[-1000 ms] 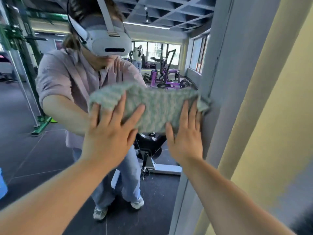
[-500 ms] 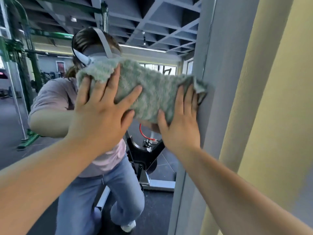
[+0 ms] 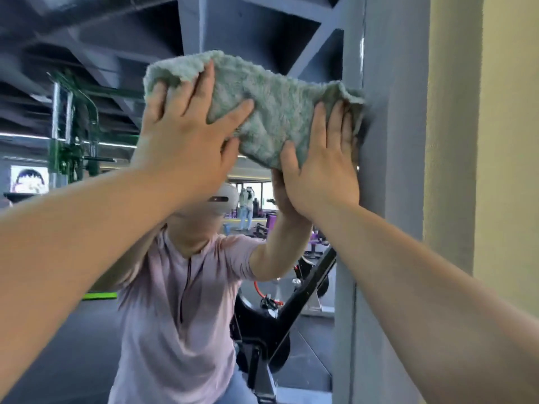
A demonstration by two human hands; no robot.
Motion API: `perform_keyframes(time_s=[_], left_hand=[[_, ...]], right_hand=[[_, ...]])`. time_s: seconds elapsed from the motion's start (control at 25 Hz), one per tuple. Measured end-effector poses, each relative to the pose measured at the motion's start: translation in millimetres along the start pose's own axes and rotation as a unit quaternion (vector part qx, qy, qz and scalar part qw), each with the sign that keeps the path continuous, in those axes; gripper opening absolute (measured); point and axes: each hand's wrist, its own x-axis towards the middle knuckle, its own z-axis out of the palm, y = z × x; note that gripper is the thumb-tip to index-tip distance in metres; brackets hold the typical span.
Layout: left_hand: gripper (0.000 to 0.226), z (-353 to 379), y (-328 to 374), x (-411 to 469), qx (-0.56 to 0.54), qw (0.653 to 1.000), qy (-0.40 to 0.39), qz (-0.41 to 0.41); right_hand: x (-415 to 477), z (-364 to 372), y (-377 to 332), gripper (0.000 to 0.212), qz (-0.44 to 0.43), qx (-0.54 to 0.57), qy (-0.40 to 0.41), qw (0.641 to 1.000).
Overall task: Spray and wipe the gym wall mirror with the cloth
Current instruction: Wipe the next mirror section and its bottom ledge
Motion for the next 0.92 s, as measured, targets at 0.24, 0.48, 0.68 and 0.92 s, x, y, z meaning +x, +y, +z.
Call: perform_keyframes(time_s=[0.24,0.48,0.68,0.92], left_hand=[[0.061,3,4,-19,0.014,0.998,-0.021,0.051],[0.055,1,27,-30,-0.013,0.998,-0.053,-0.01],[0.058,7,45,-84,0.004,0.998,-0.036,0.054],[0.064,1,24,-70,0.031,0.994,-0.094,0.04]], right_hand=[[-5,-1,1,0.077,-0.023,-0.006,-0.023,0.999],[-27,12,5,0.075,-0.017,0.018,0.03,0.999],[-92,16,17,0.078,-0.003,-0.004,-0.039,0.999],[-65,10,12,0.075,0.008,0.015,-0.039,0.999]])
